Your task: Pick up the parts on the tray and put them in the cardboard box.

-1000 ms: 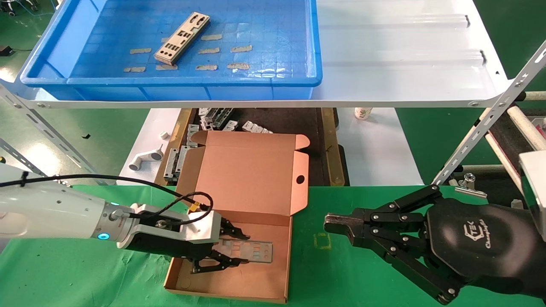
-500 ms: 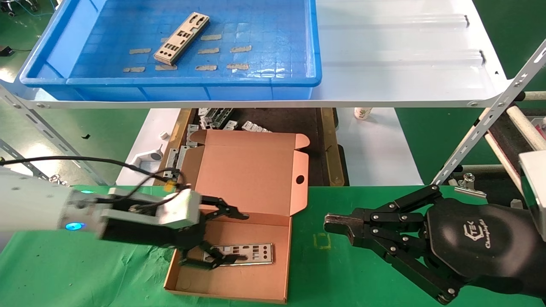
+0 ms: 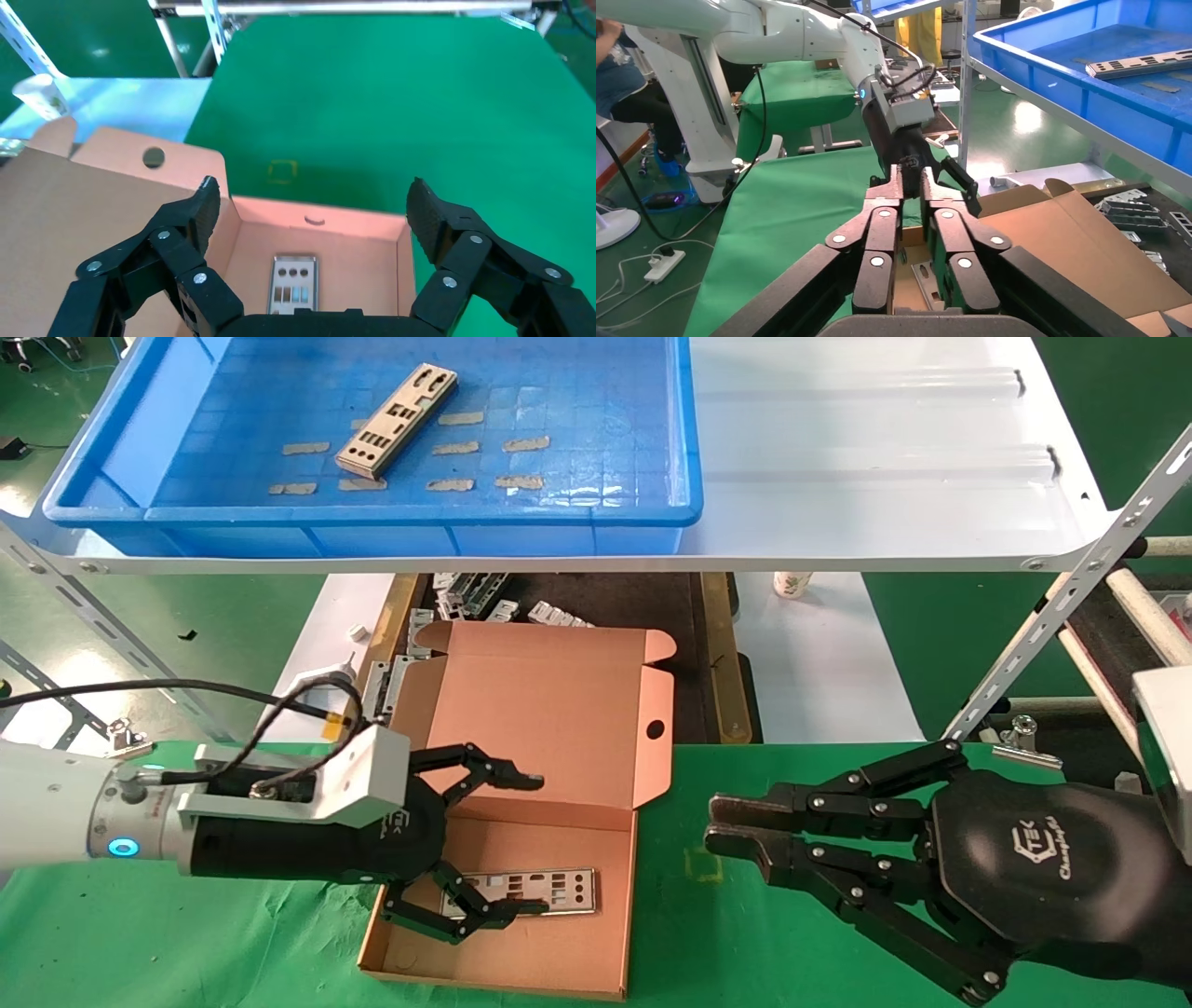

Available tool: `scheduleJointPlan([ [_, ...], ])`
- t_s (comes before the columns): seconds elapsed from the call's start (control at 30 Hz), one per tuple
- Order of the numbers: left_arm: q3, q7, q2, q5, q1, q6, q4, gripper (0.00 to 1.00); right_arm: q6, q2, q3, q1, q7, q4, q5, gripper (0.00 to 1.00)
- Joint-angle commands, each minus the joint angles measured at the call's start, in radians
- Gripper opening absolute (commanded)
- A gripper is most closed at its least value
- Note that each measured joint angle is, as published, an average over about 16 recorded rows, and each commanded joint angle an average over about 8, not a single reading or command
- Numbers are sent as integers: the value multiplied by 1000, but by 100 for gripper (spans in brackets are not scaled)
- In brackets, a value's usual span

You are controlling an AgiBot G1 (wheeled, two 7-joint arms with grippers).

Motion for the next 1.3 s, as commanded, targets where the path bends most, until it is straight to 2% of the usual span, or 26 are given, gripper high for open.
scheduleJointPlan([
  [0.03, -20, -20, -13, -13, 16, 1, -28, 100, 0, 0, 0, 0, 0, 0, 0, 100],
  [1.3, -407, -406, -255, -268, 318, 16, -557, 100, 0, 0, 0, 0, 0, 0, 0, 100],
])
